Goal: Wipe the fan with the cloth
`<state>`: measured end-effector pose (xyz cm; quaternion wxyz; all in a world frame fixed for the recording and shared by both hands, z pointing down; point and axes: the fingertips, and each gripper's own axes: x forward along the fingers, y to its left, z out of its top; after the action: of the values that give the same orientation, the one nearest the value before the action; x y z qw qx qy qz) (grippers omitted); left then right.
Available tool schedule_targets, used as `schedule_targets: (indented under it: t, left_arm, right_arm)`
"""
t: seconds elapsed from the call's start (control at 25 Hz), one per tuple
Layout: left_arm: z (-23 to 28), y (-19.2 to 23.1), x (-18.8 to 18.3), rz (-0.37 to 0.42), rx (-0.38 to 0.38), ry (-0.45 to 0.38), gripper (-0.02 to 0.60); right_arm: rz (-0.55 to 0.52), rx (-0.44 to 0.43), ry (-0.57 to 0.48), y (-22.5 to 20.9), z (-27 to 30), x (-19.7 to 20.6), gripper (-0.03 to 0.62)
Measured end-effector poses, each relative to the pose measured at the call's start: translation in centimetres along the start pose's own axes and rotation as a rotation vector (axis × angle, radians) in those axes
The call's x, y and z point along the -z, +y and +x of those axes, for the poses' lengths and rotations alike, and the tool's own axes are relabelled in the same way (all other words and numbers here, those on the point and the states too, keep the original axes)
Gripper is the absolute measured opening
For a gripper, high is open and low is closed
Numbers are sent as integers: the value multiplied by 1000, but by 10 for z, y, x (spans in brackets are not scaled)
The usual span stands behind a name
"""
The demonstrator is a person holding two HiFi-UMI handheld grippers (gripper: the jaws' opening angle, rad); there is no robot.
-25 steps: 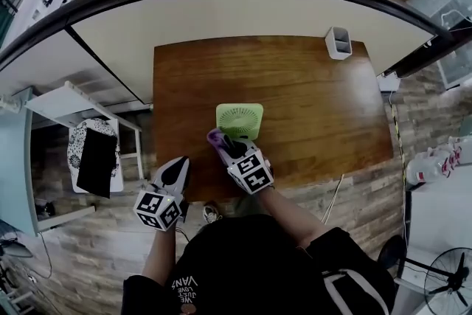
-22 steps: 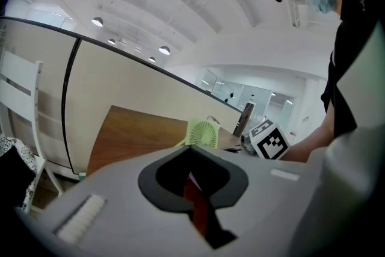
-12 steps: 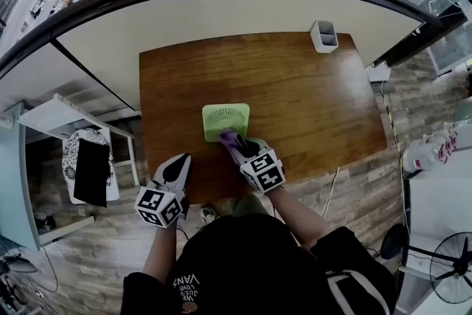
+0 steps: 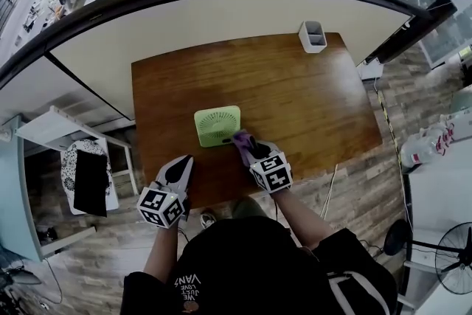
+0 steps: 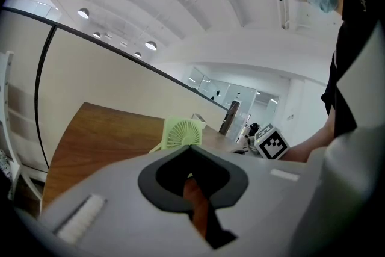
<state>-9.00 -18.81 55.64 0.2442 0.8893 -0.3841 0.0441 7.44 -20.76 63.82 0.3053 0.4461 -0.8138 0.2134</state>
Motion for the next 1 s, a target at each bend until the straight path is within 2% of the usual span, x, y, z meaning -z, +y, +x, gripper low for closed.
schedule_targets:
  t: [0.52, 1.0]
  left_arm:
    - [-28, -4, -6, 26, -11, -17, 11]
    - [-75, -24, 1, 60, 16, -23, 11]
  right_arm:
    - [11, 88, -16, 1, -30, 3, 84]
    - [67, 139, -148, 45, -89, -7, 84]
